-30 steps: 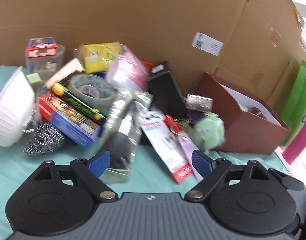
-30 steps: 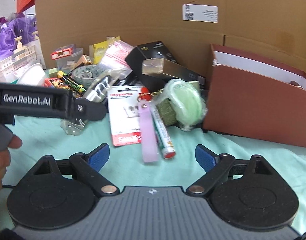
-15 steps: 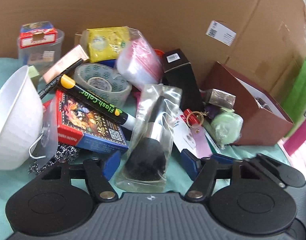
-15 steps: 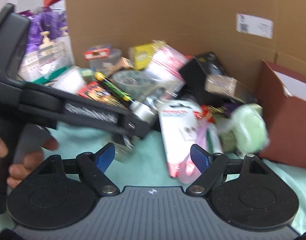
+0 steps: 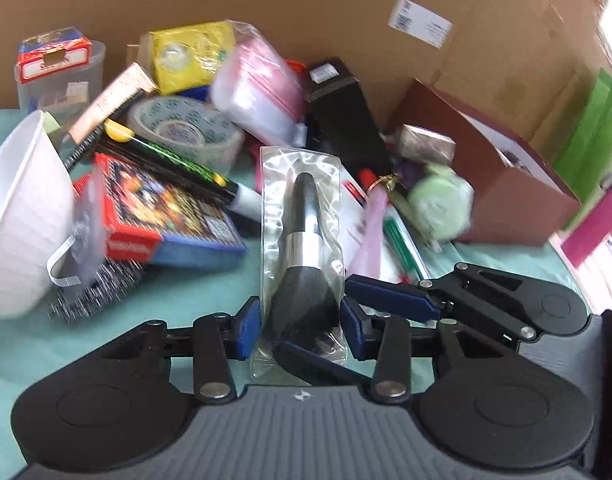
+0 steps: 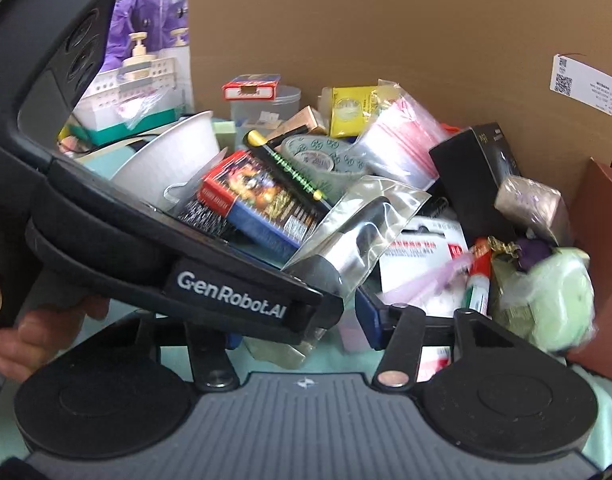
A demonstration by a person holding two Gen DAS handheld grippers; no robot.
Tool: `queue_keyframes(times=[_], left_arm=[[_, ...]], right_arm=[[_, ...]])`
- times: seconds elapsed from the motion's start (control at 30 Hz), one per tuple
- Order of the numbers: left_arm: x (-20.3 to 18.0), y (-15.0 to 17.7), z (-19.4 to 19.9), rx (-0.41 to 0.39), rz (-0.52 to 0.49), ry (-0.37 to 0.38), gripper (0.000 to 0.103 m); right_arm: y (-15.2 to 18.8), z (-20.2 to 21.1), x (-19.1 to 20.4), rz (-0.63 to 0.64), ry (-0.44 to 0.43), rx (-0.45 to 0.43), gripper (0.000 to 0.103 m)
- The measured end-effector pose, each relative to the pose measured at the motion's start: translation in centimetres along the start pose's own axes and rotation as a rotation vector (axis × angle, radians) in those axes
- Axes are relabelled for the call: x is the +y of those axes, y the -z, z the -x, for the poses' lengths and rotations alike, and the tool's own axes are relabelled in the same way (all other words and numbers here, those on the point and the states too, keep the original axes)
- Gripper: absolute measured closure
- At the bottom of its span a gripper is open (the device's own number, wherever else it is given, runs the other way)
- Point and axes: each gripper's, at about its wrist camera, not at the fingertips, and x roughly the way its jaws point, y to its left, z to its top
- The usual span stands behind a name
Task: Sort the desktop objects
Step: 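Grasp the bagged black brush with the left gripper, then carry the bagged brush with the left gripper over the brown box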
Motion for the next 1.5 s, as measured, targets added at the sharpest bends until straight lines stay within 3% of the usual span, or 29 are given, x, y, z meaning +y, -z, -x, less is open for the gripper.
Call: queue_keyframes(times=[0.17,0.23,0.4,0.5,0.57,0.63,0.77,0.87,1.07,1.27,1.5], left_arm=[[-2.5,2.0,1.1,0.048,-0.067,0.062,0.058],[-2.8,2.4,1.3,0.055,-0.071,0.082,0.051],[-1.9,1.3,0.8,0.041,-0.001,0.005,0.045],[-1.0,0.6,0.4,0.048,0.052,0.034,0.044],[-1.0,0.5,0.2,0.04,0.058,0.044,0.044],[-1.3,0.5,0.1,0.042,0.044,0.058,0.052],[-1.5,0.9,0.3,0.028,0.042,0.05,0.053],[-1.7,1.1,0.2,0.016,0.054,0.052,0.051],[-3.3,2.0,1.6,-0.011,0.029,0.028,0.053],[-5.5,1.2,4.0,-0.092,-0.002,0.057,0.054],[-10.0,-2.9,3.4,-0.169,-0.093,0.146,0.054]], right_arm=[[2.2,3.4,-0.3,-0.007,-0.039,0.039,0.052],[3.1,4.7,-0.7,-0.044,-0.049,0.06,0.051],[3.9,5.6,-1.1,-0.128,-0.029,0.058,0.044],[3.4,5.1,-1.1,-0.158,-0.036,0.042,0.044],[3.0,4.4,-1.0,-0.167,-0.032,0.049,0.044],[2.9,3.4,-0.8,-0.172,-0.034,0.053,0.045],[3.1,2.9,-0.3,-0.15,0.006,0.048,0.053],[3.3,3.3,-0.9,-0.188,-0.017,0.042,0.058],[3.6,4.3,-0.7,-0.182,-0.024,0.048,0.061],[3.1,7.6,-0.5,-0.152,-0.018,-0.018,0.061],[1.3,11.0,-3.7,-0.156,0.087,-0.13,0.061]])
